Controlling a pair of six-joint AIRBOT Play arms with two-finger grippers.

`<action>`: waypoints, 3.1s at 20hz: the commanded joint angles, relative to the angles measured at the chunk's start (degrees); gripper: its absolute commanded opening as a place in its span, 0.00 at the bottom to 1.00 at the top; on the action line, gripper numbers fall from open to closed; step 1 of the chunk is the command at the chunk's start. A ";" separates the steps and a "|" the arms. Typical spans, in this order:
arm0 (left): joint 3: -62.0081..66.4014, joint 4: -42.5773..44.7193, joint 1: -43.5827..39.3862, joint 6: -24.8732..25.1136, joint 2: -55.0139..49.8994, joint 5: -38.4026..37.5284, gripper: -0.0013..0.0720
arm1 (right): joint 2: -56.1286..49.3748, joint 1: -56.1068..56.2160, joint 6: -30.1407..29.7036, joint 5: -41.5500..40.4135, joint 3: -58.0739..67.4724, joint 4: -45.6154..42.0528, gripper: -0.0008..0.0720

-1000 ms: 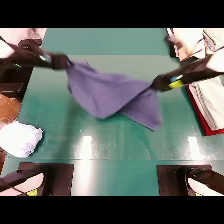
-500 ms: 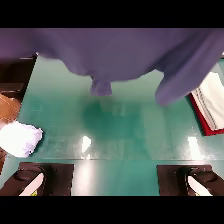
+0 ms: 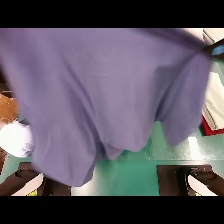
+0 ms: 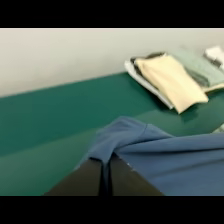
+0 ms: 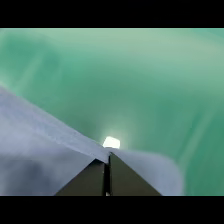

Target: Fold the shirts.

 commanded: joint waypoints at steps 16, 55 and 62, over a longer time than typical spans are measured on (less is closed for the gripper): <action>1.49 2.89 1.18 -1.86 -41.24 -11.96 0.86 | -35.12 1.81 -6.14 -7.28 -0.20 0.26 0.55; -74.03 -8.37 2.89 -3.23 7.28 9.70 0.05 | 2.16 -15.23 -9.46 -9.09 -60.52 11.21 0.55; -72.94 -10.82 2.89 -3.23 7.28 11.19 0.05 | 4.59 -18.47 -8.90 -16.87 -77.57 20.20 0.55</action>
